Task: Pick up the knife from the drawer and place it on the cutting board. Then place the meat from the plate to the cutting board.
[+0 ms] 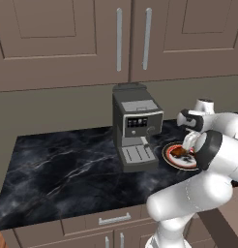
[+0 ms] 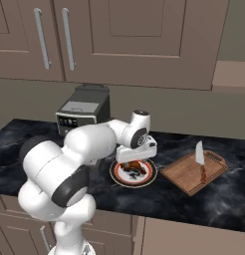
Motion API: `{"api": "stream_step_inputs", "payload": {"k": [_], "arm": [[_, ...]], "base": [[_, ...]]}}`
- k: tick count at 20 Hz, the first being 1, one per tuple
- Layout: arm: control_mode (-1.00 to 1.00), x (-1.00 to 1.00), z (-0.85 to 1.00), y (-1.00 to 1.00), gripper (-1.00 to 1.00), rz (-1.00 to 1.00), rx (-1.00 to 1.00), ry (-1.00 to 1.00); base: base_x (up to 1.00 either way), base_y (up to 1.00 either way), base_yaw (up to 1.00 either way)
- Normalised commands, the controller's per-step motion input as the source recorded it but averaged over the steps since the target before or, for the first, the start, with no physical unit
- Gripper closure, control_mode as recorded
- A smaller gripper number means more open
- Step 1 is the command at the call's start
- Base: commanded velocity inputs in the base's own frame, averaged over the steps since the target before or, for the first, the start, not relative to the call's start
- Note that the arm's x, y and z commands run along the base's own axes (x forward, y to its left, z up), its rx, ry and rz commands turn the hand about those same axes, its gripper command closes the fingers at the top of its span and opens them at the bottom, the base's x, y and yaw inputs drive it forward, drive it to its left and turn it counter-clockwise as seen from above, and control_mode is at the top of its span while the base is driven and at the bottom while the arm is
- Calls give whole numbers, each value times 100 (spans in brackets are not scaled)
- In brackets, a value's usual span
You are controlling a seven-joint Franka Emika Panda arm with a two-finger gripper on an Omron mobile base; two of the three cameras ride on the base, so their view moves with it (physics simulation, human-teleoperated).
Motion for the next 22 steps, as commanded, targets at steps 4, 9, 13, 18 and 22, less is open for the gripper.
{"api": "stream_step_inputs", "payload": {"k": [4,9,13,18,22], "arm": [[-100,9,-13,0,-100,12,0,-5],[-100,5,-16,0,-100,6,0,-2],[-100,12,-17,0,-100,4,0,-1],[-100,27,-6,0,-100,1,0,0],[-100,29,-3,-7,-100,0,0,0]], "base": [[0,0,0],[0,0,0],[0,0,0],[0,0,0],[0,0,0]]}}
